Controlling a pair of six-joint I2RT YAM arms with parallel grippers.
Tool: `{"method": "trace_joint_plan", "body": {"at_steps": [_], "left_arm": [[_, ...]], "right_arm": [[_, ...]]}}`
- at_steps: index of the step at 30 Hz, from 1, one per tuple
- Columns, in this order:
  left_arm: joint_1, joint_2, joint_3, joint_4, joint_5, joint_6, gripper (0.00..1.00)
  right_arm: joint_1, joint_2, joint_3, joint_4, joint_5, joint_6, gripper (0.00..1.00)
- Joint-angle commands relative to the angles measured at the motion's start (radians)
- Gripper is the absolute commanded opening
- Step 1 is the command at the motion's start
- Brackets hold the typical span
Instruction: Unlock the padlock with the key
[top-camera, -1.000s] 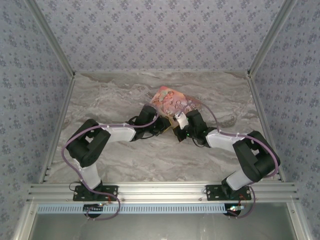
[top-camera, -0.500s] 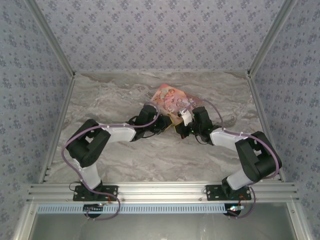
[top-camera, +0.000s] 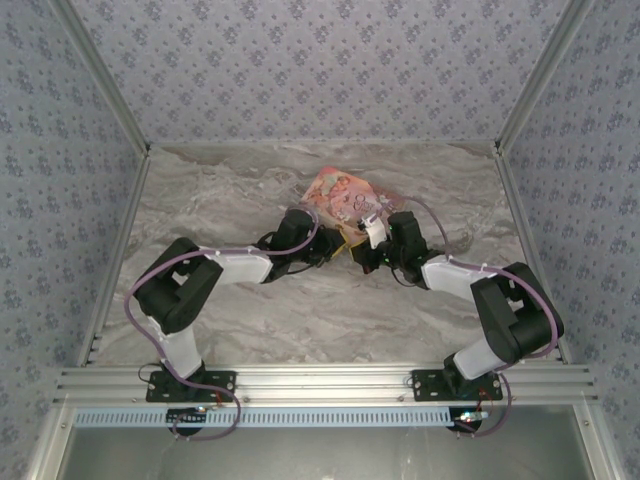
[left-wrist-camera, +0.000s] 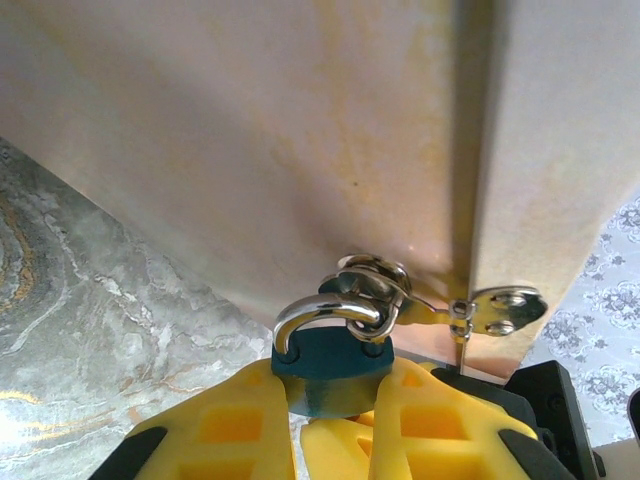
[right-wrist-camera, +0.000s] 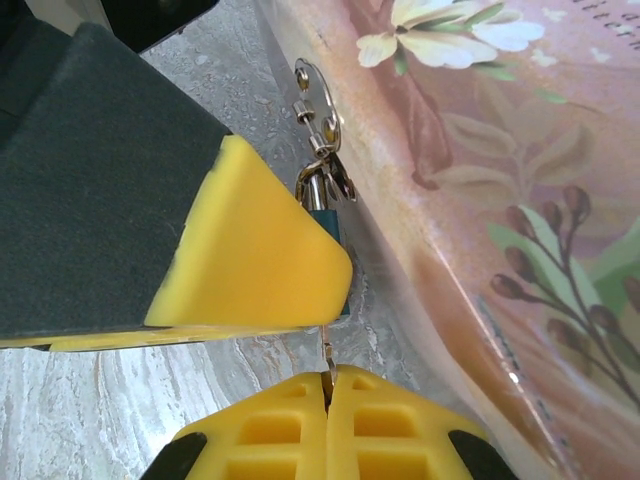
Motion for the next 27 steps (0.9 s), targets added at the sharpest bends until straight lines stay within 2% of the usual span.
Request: {"method": "trace_joint_plan", "body": {"at_steps": [1, 16, 21, 27], "left_arm": [[-0.068, 0.02, 0.03, 0.095, 0.118, -0.025, 0.17], [-0.07, 0.053, 0.043, 0.107, 0.131, -0.052, 0.16], [-0.07, 0.053, 0.048, 0.113, 0.133, -0.055, 0.17], [-0.067, 0.051, 0.04, 0.1, 0.11, -0.048, 0.3]], "right_arm": [[0.0, -0.033, 0.085, 0.142, -0.069, 0.034, 0.0], [-0.018, -0.053, 0.112, 0.118, -0.114, 0.029, 0.0], [-0.021, -0.045, 0.086, 0.143, -0.116, 0.078, 0.0], [0.004, -0.049, -0.014, 0.154, -0.036, 0.157, 0.0]]}}
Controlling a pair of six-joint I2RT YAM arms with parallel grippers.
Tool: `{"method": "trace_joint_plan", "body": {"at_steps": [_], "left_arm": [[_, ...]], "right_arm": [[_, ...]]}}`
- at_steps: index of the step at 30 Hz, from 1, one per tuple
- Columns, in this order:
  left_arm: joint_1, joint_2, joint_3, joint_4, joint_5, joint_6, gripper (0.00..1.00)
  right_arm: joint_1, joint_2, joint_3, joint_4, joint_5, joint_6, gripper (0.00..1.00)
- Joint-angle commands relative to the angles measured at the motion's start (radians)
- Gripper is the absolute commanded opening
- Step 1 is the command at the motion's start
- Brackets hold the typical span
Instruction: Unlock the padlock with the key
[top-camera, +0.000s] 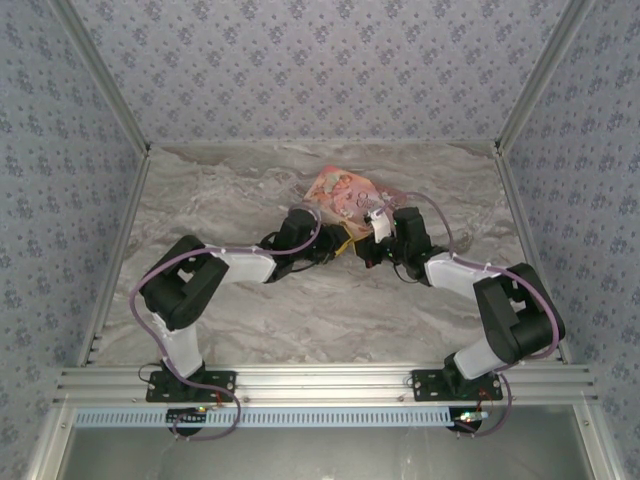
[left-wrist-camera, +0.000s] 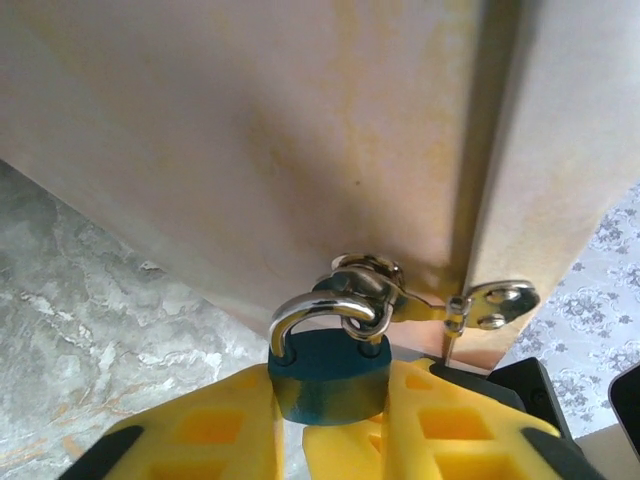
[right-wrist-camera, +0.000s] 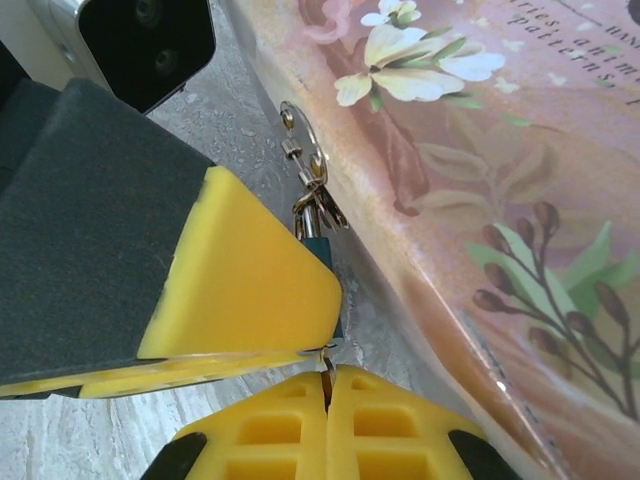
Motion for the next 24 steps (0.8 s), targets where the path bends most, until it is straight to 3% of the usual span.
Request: {"method": "trace_joint_plan", "body": {"at_steps": [1, 13, 19, 24], "left_arm": [[-0.057, 0.016, 0.024, 0.025, 0.104, 0.007, 0.32], [-0.029, -0.067, -0.098, 0.033, 0.029, 0.004, 0.63], [-0.007, -0.163, -0.188, 0.017, -0.035, 0.003, 0.67], [0.002, -0.17, -0.263, 0.147, -0.083, -0.053, 0.64]], "right_arm": [[0.039, -0.038, -0.033, 0.146, -0.012, 0.08, 0.0], [0.07, -0.058, -0.118, 0.108, 0.073, 0.204, 0.0], [0.075, -0.097, -0.112, 0.075, 0.089, 0.326, 0.0], [0.075, -0.115, -0.095, 0.046, 0.076, 0.466, 0.0]]}}
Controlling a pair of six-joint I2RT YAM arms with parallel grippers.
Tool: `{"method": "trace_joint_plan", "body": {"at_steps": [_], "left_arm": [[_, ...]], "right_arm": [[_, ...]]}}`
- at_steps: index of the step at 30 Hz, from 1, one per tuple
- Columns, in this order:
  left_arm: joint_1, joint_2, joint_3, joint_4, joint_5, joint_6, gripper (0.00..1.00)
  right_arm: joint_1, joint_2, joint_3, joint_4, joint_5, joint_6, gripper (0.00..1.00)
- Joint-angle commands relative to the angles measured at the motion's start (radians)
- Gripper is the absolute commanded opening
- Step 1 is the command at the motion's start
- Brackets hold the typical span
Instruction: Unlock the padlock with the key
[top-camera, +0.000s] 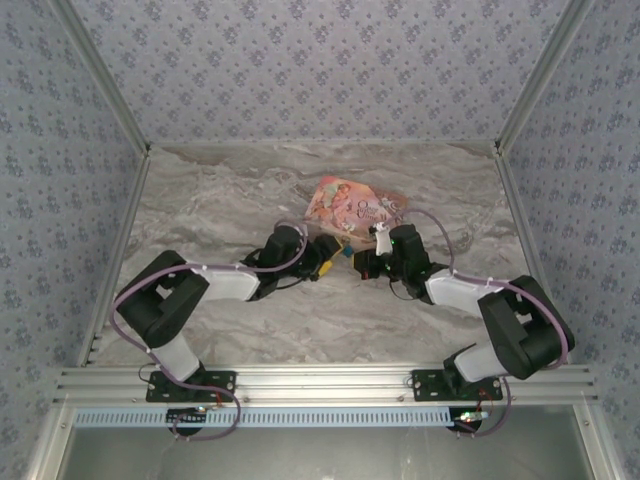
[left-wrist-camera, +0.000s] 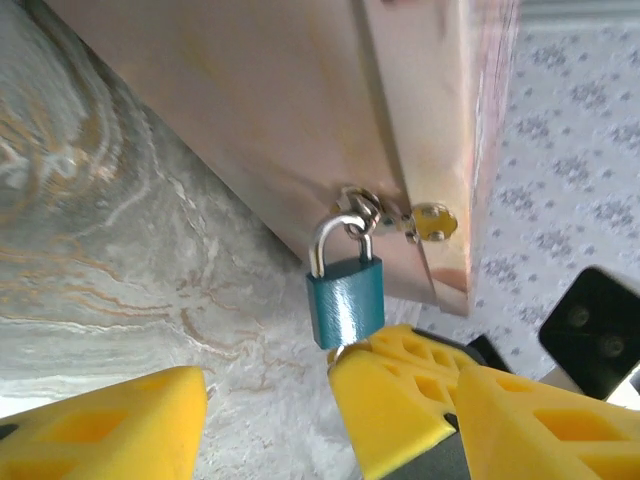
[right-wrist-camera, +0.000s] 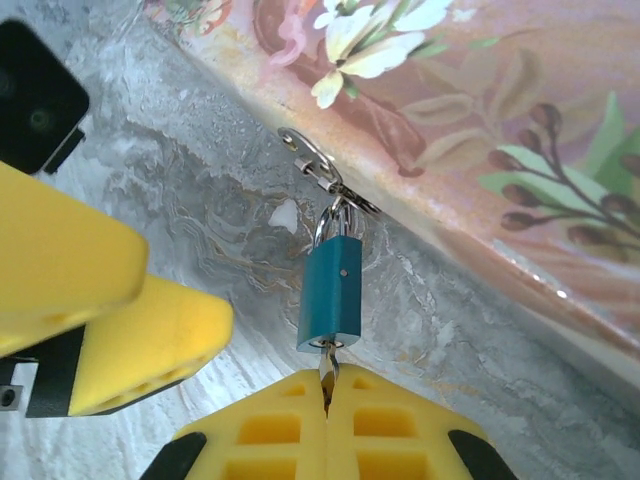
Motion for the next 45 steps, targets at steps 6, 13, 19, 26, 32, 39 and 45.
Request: {"method": "trace_joint_plan", "body": {"at_steps": [6, 13, 19, 26, 32, 39, 45], "left_arm": [[-0.003, 0.064, -0.035, 0.24, -0.042, -0.091, 0.55], [-0.022, 0.132, -0.007, 0.312, -0.044, -0.129, 0.49], [-0.038, 0.194, 0.032, 0.35, -0.035, -0.153, 0.46], [-0.05, 0.261, 0.072, 0.4, -0.027, -0.183, 0.41], [-0.055, 0.284, 0.082, 0.402, -0.032, -0.196, 0.33], [-0.057, 0.306, 0.097, 0.418, -0.023, -0.217, 0.31], [-0.062, 0.317, 0.113, 0.421, -0.009, -0.223, 0.24]], "right_arm": [[0.008, -0.036, 0.029, -0.005, 0.005, 0.28, 0.0], [0.01, -0.046, 0.029, -0.003, 0.016, 0.378, 0.0], [0.009, -0.052, 0.028, -0.005, 0.018, 0.426, 0.0], [0.01, -0.052, 0.026, -0.01, 0.017, 0.443, 0.0], [0.009, -0.053, 0.024, -0.012, 0.02, 0.453, 0.0], [0.009, -0.052, 0.023, -0.01, 0.014, 0.461, 0.0], [-0.005, -0.047, 0.018, 0.023, -0.018, 0.479, 0.0]]}}
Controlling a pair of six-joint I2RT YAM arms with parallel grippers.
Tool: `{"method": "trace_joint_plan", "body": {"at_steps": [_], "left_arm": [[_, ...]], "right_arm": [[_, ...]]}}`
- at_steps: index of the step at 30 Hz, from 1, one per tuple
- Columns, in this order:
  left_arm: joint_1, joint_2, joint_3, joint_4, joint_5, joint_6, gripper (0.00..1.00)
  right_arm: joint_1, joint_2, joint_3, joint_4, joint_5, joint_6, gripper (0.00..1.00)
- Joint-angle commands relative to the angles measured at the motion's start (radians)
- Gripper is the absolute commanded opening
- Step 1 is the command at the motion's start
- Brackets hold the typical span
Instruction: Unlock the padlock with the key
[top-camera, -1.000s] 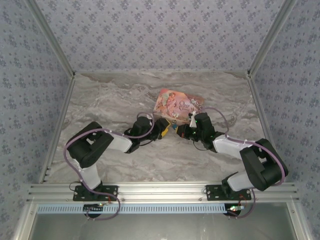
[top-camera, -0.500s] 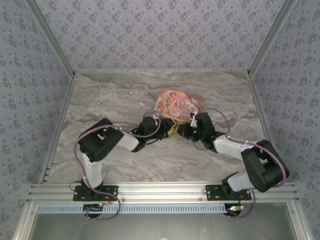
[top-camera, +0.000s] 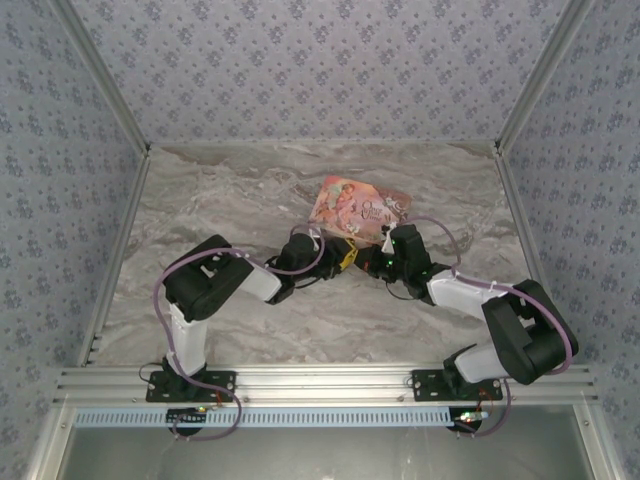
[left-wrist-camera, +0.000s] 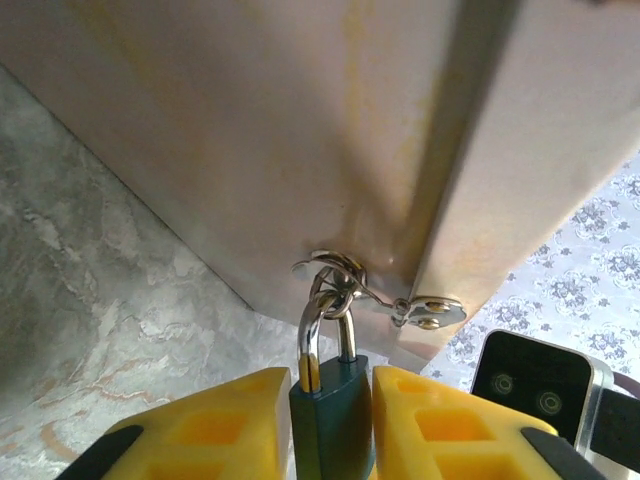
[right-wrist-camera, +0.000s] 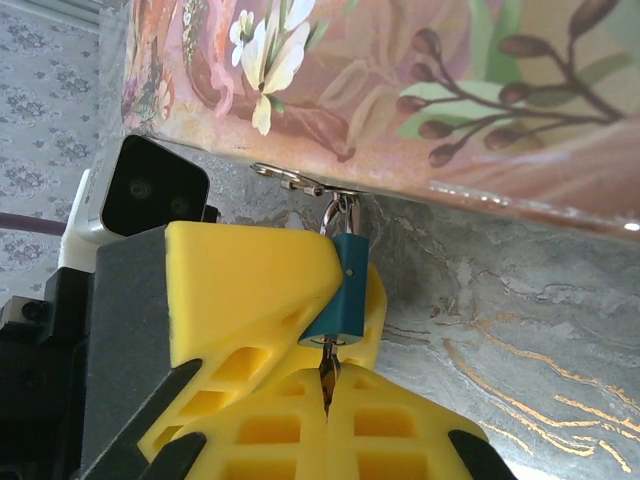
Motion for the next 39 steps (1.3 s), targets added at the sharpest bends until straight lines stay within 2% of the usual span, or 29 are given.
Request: {"method": "trace_joint_plan", "body": {"at_steps": [1, 4, 7, 10, 13, 18, 24, 29, 37, 39], "left_arm": [[-0.008, 0.014, 0.026, 0.03, 0.017, -0.006, 0.21], [-0.007, 0.005, 0.02, 0.015, 0.012, 0.0, 0.12], [-0.007, -0.002, 0.018, 0.004, 0.011, 0.001, 0.05], [-0.007, -0.012, 0.018, -0.007, 0.011, -0.006, 0.0], [-0.005, -0.034, 0.015, -0.032, 0.012, -0.012, 0.0], [0.008, -0.1, 0.024, -0.171, 0.024, -0.015, 0.0], [0.035, -0.19, 0.029, -0.348, 0.044, -0.019, 0.0], [0.048, -0.225, 0.03, -0.384, 0.063, -0.025, 0.0], [0.05, -0.226, 0.042, -0.357, 0.089, -0.049, 0.0], [0.05, -0.227, 0.044, -0.357, 0.089, -0.049, 0.0]], "right_arm": [[-0.015, -0.025, 0.017, 0.059, -0.045, 0.016, 0.0], [-0.041, -0.047, 0.017, 0.033, -0.07, -0.013, 0.05], [-0.062, -0.101, 0.023, -0.069, -0.056, -0.095, 0.21], [-0.06, -0.184, 0.071, -0.276, 0.017, -0.267, 0.36], [-0.038, -0.268, 0.116, -0.446, 0.124, -0.492, 0.45], [0.038, -0.407, 0.142, -0.51, 0.227, -0.785, 0.5], [0.224, -0.483, 0.123, -0.479, 0.454, -1.205, 0.53], [0.367, -0.448, -0.004, -0.318, 0.626, -1.604, 0.56], [0.392, -0.281, -0.063, -0.099, 0.672, -1.745, 0.54], [0.392, -0.231, -0.07, -0.032, 0.674, -1.766, 0.5]]}}
